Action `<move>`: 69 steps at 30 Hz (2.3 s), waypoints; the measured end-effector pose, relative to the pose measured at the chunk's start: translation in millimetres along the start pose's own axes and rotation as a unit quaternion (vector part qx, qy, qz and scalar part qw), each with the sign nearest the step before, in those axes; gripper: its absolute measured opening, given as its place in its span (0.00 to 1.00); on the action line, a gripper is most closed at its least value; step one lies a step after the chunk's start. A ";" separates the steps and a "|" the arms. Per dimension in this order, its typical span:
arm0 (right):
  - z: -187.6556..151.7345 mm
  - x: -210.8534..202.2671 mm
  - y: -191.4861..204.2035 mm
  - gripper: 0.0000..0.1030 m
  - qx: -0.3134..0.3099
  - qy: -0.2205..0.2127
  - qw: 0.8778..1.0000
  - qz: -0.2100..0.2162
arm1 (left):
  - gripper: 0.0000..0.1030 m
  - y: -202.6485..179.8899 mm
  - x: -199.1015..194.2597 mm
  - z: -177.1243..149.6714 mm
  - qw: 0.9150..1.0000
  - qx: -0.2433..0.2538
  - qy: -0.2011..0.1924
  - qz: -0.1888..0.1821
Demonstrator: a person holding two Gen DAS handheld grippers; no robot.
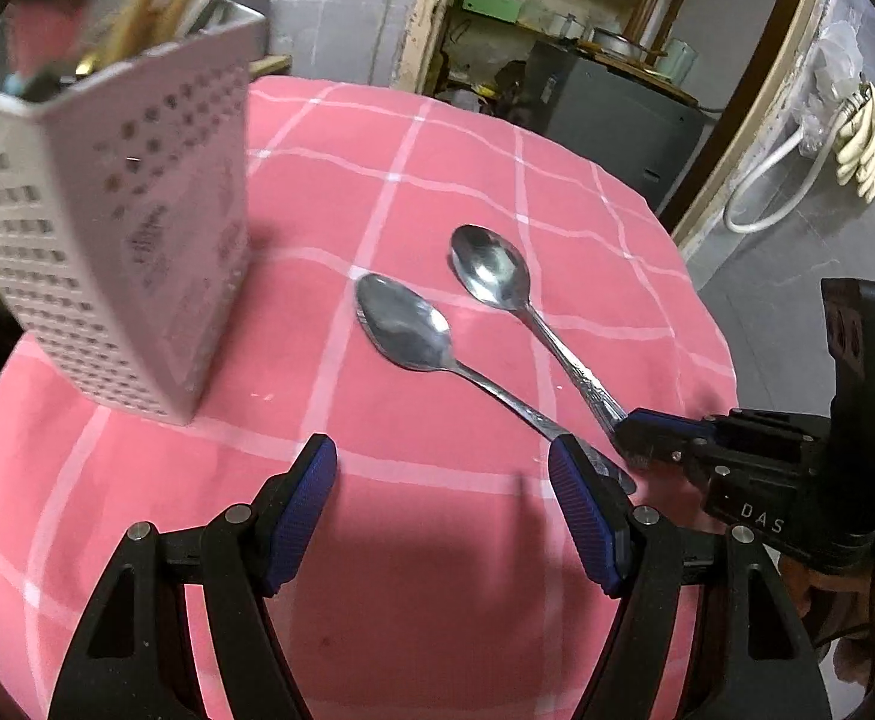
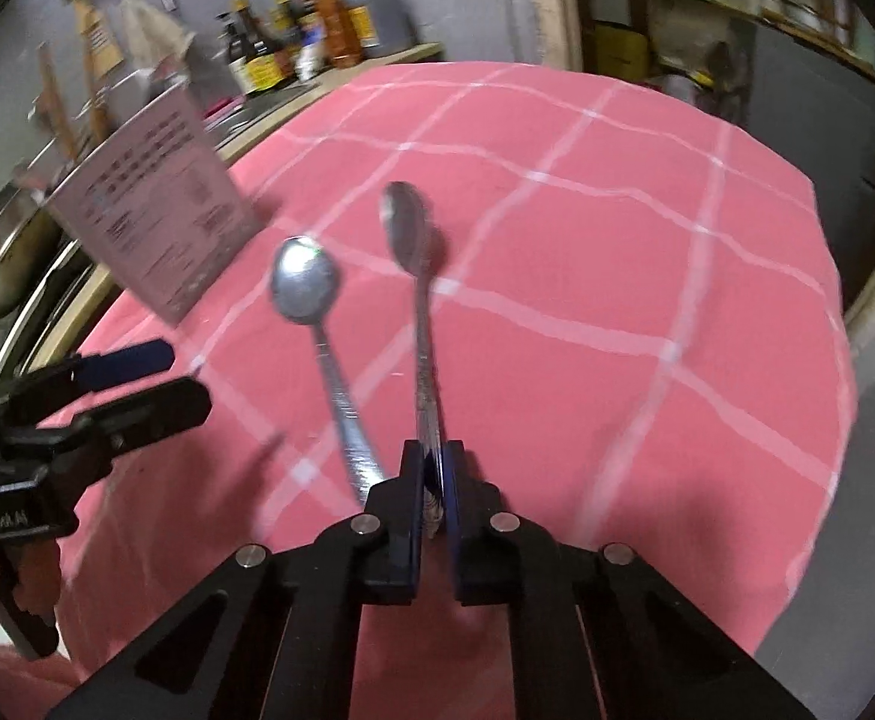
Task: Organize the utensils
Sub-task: 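Grasp a silver spoon with the right tool while the left tool approaches the other spoon, then close the left tool on the remaining silver spoon, then lift both held spoons up toward the white caddy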
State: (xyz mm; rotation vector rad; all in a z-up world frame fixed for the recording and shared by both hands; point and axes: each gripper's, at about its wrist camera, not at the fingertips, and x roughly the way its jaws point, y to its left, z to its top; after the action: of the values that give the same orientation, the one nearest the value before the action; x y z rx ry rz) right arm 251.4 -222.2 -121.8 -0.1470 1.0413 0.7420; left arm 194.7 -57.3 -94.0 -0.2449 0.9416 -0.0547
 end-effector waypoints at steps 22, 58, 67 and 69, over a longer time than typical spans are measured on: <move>11.8 -9.5 -29.5 0.26 0.069 -0.013 0.997 0.041 | 0.35 26.0 40.2 49.4 0.991 -0.135 0.013 0.017; 83.2 -1.7 -49.3 0.02 0.073 -0.038 0.992 0.091 | 0.00 0.1 20.5 59.7 0.996 -0.071 0.018 -0.045; 72.1 -36.5 -40.0 0.02 0.077 -0.088 0.992 0.045 | 0.00 -16.5 9.3 59.9 0.999 -0.029 0.010 -0.045; 68.2 -42.8 -41.1 0.02 0.085 -0.101 0.991 0.035 | 0.00 -17.9 4.5 61.1 0.999 -0.021 0.004 -0.043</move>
State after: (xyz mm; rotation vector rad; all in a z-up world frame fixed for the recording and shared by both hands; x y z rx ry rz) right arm 314.2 -243.5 -60.4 0.1109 0.9157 0.7121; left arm 247.6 -64.1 -59.0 -0.3240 0.9405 -0.1145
